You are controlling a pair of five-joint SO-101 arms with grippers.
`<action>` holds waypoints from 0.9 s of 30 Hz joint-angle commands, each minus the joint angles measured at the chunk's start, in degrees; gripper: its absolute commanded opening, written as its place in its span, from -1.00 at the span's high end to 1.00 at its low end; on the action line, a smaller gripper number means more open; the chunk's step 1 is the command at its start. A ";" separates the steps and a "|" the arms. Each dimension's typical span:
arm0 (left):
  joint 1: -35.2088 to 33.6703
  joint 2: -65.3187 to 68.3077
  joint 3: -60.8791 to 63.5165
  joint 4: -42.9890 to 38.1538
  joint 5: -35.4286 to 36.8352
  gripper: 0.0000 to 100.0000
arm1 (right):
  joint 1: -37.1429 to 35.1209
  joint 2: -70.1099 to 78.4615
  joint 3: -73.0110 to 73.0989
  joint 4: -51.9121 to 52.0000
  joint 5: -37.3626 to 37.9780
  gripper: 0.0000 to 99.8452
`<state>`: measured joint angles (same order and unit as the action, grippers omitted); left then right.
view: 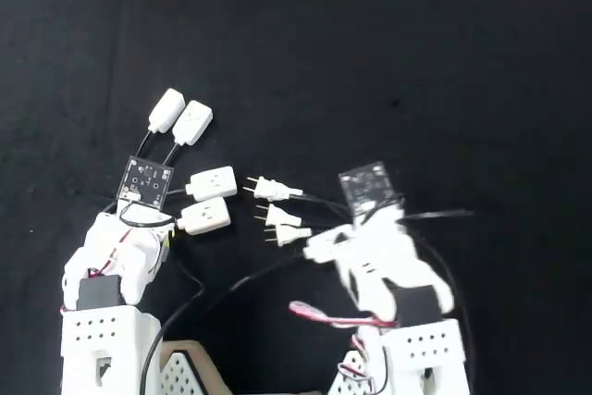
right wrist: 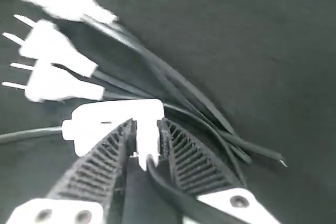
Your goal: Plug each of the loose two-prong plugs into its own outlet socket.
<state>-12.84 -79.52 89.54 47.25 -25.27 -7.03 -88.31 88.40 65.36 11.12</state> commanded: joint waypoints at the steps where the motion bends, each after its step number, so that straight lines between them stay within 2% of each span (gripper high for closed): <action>1: -0.66 -0.70 -0.31 -0.79 -0.18 0.61 | 9.58 0.04 -5.23 2.46 5.10 0.98; 8: -0.57 -1.05 -0.57 1.67 -0.44 0.61 | 31.12 0.04 -3.74 -2.46 19.34 0.98; 16: -0.57 -1.05 -0.48 1.67 -0.44 0.61 | 50.11 0.04 7.96 -21.71 31.47 0.98; 19: -0.57 -1.05 -0.48 1.67 -0.44 0.61 | 54.15 0.13 8.75 -24.79 31.82 0.98; 22: -0.66 -1.05 -0.57 1.76 -0.44 0.61 | 55.21 0.13 8.75 -26.02 31.30 0.98; 27: -0.66 -1.05 -0.57 1.76 -0.44 0.61 | 55.03 0.13 8.66 -25.49 25.14 0.98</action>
<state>-12.92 -80.04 89.54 48.75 -25.27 47.12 -88.04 97.27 40.66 39.16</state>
